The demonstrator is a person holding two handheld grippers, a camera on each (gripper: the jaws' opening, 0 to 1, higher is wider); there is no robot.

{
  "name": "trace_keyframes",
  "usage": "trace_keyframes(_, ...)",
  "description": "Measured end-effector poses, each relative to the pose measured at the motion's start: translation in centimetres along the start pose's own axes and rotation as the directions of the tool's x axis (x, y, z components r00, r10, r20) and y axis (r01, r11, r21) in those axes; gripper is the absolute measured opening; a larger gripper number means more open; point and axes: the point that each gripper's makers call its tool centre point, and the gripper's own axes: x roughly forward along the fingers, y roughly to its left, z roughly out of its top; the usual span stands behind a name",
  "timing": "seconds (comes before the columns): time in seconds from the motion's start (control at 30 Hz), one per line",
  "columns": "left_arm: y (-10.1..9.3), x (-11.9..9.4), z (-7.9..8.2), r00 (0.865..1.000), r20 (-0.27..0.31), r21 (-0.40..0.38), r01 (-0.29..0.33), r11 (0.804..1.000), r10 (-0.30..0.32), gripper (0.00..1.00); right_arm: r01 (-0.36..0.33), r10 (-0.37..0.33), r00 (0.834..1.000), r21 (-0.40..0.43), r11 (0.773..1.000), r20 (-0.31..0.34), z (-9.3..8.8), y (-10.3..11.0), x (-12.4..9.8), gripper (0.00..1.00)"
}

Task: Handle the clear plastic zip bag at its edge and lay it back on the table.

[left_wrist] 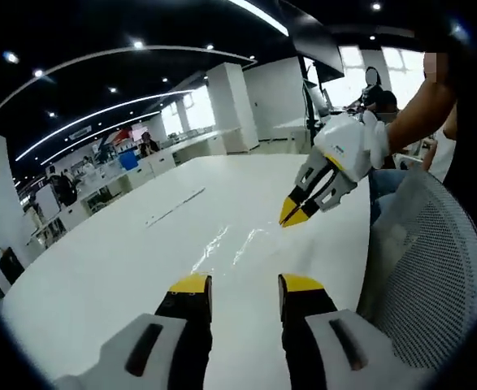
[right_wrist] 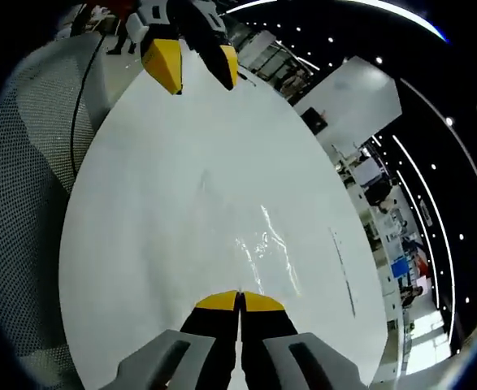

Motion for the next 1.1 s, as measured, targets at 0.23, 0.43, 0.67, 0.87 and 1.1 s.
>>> trace_keyframes(0.23,-0.5,-0.1,-1.6,0.999,-0.028,-0.016,-0.026,1.0,0.025,0.36,-0.029,0.032,0.999,0.117,0.993,-0.016,-0.8,1.6,2.0,0.0)
trace_keyframes(0.43,-0.7,-0.2,-2.7,0.998,-0.035,-0.04,-0.053,0.998,0.052,0.38,-0.083,0.084,0.996,0.203,0.976,0.004,-0.9,3.0,2.8,0.04)
trace_keyframes(0.67,-0.8,-0.2,-3.6,0.997,-0.045,-0.068,-0.073,0.995,0.07,0.42,-0.134,0.096,0.989,0.403,0.905,0.114,-0.4,2.9,2.2,0.27)
trace_keyframes(0.87,-0.5,0.0,-4.2,0.996,-0.052,-0.076,-0.078,0.994,0.074,0.47,-0.129,0.042,0.983,0.508,0.852,0.178,-0.4,1.6,0.3,0.48)
trace_keyframes(1.1,-0.7,0.0,-4.1,0.995,-0.065,-0.068,-0.076,0.995,0.071,0.53,-0.119,-0.008,0.977,0.58,0.806,0.211,-0.9,0.8,-2.4,0.66)
